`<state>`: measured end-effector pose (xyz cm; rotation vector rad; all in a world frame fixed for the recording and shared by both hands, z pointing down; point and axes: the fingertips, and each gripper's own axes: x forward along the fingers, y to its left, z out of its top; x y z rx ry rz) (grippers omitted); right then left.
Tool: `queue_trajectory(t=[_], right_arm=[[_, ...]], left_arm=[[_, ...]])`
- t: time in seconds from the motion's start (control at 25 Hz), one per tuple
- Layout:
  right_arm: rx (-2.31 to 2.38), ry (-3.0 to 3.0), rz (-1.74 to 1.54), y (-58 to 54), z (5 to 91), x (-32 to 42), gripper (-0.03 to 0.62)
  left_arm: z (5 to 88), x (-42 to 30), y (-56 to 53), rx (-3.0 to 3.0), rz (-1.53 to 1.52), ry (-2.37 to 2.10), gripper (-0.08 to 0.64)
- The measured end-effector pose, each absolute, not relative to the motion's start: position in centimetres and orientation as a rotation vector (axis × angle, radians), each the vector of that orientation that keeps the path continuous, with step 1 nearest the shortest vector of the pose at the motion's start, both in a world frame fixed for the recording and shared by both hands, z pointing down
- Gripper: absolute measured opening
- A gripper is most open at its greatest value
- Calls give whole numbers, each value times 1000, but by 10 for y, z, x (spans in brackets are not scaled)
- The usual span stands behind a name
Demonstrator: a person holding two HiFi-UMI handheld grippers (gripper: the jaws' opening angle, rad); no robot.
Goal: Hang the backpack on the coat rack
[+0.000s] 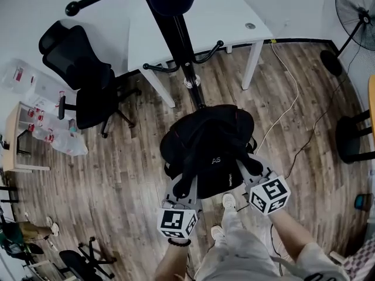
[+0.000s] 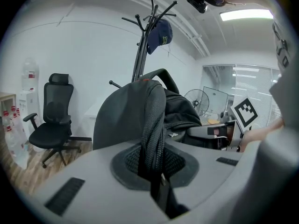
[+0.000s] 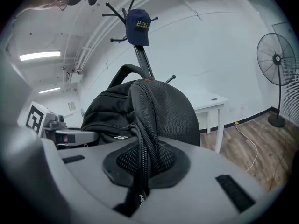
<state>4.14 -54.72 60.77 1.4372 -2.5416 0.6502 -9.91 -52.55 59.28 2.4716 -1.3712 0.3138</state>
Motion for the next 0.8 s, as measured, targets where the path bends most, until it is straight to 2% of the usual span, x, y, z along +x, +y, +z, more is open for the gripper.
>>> queue_trajectory(t=[0.8], right_arm=[[1403, -2533, 592, -656, 664, 36, 29]], left_arm=[[653, -104, -637, 2442, 302, -1503, 29]])
